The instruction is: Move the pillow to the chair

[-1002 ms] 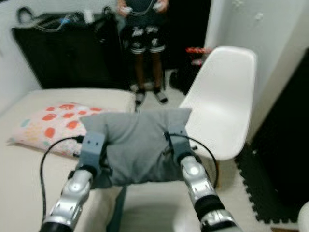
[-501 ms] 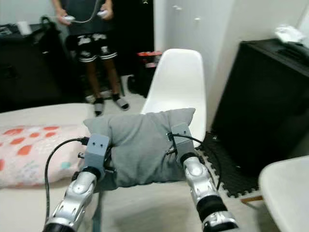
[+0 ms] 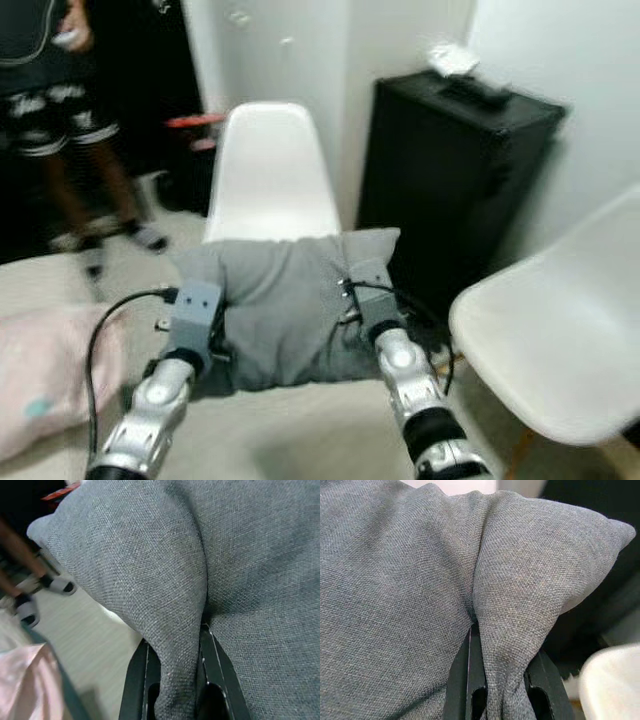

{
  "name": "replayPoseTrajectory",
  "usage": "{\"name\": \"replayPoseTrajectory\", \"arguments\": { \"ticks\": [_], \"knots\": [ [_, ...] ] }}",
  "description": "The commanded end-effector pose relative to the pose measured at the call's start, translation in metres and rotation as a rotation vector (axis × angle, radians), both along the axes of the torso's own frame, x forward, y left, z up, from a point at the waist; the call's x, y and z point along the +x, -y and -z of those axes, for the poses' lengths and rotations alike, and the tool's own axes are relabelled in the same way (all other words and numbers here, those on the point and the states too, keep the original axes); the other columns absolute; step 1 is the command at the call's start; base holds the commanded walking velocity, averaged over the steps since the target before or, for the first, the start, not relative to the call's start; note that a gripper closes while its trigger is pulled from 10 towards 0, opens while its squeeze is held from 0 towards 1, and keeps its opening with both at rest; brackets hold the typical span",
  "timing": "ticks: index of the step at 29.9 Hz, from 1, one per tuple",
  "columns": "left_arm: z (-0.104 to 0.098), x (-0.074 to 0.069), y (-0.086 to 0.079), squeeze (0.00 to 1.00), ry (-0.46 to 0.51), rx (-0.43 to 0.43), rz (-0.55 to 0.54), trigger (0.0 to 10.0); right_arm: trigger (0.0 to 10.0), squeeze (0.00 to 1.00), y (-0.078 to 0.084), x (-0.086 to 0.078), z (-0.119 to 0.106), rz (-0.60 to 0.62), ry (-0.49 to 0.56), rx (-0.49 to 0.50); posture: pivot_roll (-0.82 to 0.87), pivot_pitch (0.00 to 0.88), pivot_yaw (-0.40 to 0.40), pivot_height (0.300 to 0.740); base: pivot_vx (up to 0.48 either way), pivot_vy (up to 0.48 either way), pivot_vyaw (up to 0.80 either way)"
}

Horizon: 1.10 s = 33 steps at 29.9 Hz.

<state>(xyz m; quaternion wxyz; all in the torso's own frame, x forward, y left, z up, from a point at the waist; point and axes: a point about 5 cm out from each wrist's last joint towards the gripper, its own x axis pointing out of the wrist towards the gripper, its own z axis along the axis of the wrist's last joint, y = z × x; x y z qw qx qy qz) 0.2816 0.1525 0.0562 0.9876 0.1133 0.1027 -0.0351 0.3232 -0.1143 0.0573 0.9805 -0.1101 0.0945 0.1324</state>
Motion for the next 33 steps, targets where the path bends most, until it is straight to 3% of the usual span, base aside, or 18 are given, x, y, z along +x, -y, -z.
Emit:
{"name": "replayPoseTrajectory", "arguments": {
  "ticks": [1,33],
  "knots": [
    [-0.0098,0.0039,0.0066,0.00,0.051,-0.006,0.025,10.0,10.0,0.00,-0.0118,0.0009,-0.0039,-0.060,0.013,-0.003,0.08,0.000,-0.017,0.721,0.000,0.000,-0.80],
    [-0.0084,0.0022,0.0094,0.00,0.030,-0.019,0.007,10.0,10.0,0.00,-0.0132,0.0028,-0.0056,-0.082,0.015,-0.016,0.08,0.000,-0.036,0.721,0.000,0.000,-0.80]
  ]
}}
